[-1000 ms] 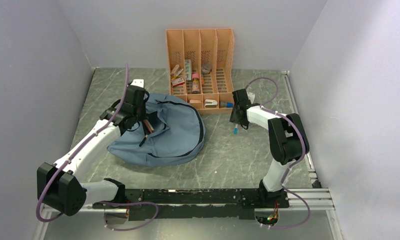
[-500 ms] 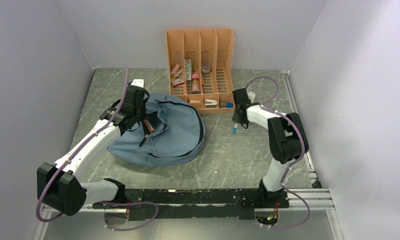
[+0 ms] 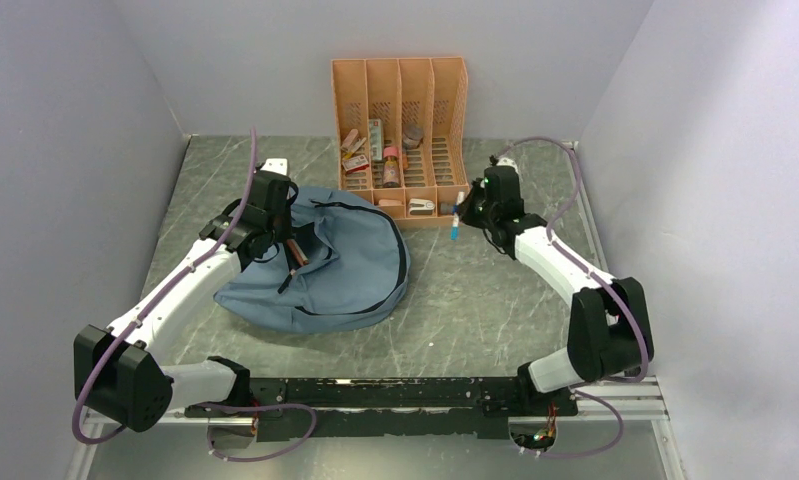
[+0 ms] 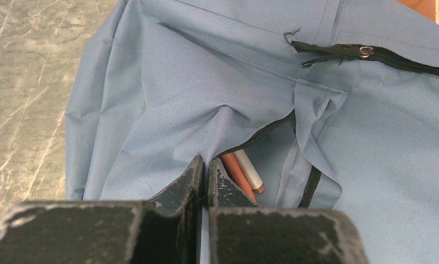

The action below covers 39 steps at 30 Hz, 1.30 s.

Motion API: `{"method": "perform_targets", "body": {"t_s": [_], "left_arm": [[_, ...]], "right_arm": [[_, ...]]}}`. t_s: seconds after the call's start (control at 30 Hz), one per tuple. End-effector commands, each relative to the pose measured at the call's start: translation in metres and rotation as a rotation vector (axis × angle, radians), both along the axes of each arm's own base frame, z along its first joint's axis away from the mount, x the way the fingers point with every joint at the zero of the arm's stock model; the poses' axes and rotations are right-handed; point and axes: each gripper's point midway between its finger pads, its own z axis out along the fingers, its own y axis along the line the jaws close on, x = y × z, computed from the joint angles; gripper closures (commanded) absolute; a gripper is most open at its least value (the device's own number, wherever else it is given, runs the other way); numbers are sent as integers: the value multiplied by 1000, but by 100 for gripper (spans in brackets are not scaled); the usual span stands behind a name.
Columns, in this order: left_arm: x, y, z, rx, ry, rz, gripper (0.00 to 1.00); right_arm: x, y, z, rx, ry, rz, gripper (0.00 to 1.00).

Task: Pack the student bag
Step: Pick up the stationery from the center of the board, then place the stationery in the student bag.

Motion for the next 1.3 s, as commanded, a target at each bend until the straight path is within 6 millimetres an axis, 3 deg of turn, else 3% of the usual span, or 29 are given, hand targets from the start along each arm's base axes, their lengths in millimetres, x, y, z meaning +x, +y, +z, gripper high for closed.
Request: {"method": "perform_targets", "body": {"t_s": [0.0,0.17,0.27,0.37,0.5,0.57,0.73,0.93,1.13,1.27], "left_arm": [[12,1,18,-15,-72,22,95],[12,1,18,-18,-72,19,95],[12,0,18,-19,-71,18,95],[12,0,18,-20,-72,19,95],[12,1,18,-18,-74,19,95],[12,1,19,-18,-75,19,95],[11,0,18,-17,-73,18,95],[12,1,19,-15,-75,21,95],[12,1,19,-16,-75,19,95],[12,0,19,-18,-75,17,95]], "right_arm": [[-2,73,38,168,-103,241,100],[-18,141,88,252,-234,430,100],[-39,190,106,381,-255,612,100],[-64,238,104,481,-206,785,100],[-92,295,91,491,-123,923,100],[-99,313,82,484,-73,967,100],[-106,339,52,466,79,1002,100],[-108,349,13,386,245,1009,100],[-103,349,-4,322,295,979,100],[-95,361,-2,347,283,968,100]]}}
